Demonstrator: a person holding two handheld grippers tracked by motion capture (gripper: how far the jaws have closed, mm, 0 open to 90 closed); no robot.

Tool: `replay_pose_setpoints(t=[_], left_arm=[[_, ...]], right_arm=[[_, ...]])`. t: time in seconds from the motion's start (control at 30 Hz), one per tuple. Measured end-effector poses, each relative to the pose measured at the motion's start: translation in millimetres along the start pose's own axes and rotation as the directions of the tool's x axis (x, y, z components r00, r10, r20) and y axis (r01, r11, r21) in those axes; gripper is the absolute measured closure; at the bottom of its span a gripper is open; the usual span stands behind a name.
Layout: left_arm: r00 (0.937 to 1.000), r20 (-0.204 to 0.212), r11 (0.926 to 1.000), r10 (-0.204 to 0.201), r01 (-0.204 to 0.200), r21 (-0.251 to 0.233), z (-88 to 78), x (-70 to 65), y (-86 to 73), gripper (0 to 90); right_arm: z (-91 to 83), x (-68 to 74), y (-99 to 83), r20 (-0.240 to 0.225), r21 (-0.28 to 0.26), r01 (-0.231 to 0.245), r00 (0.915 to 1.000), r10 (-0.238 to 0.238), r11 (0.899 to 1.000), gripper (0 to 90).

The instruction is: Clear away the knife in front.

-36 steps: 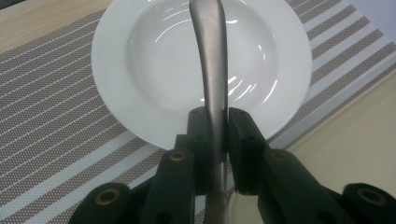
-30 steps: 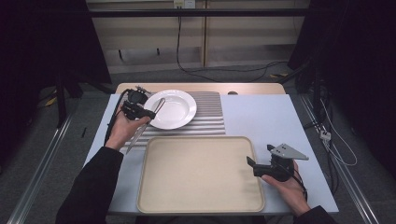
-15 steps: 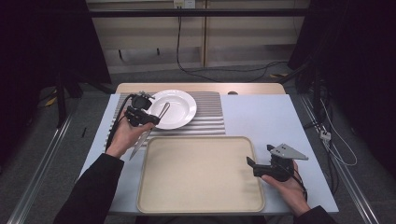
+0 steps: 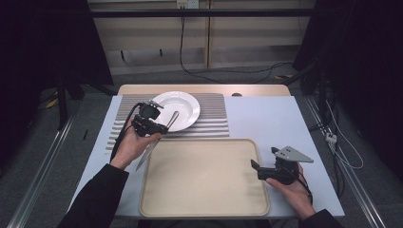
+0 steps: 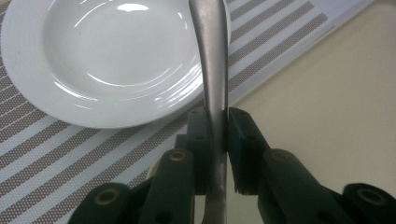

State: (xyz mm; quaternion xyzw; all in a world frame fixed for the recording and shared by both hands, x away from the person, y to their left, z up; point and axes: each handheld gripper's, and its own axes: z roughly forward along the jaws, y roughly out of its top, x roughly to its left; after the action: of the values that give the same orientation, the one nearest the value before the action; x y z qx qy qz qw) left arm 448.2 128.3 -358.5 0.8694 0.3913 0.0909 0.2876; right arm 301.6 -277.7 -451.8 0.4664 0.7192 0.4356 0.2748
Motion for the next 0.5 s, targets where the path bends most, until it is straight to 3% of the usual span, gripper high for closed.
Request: replay_pose_setpoints(t=[0.3, 0.5], left_arm=[[1.0000, 0.009, 1.0000, -0.001, 0.001, -0.008, 6.2, -15.2, -6.8, 79.7], [0.9993, 0.028, 0.9992, 0.024, -0.025, 0.032, 11.3, -27.2, -8.7, 79.7]], right_arm=[[0.3, 0.4, -0.1, -0.002, 0.002, 0.004, 1.0000, -0.004, 1.000, 8.3], [-0.1, 0.9, 0.0, -0.004, 0.001, 0.004, 1.0000, -0.004, 1.000, 8.3]])
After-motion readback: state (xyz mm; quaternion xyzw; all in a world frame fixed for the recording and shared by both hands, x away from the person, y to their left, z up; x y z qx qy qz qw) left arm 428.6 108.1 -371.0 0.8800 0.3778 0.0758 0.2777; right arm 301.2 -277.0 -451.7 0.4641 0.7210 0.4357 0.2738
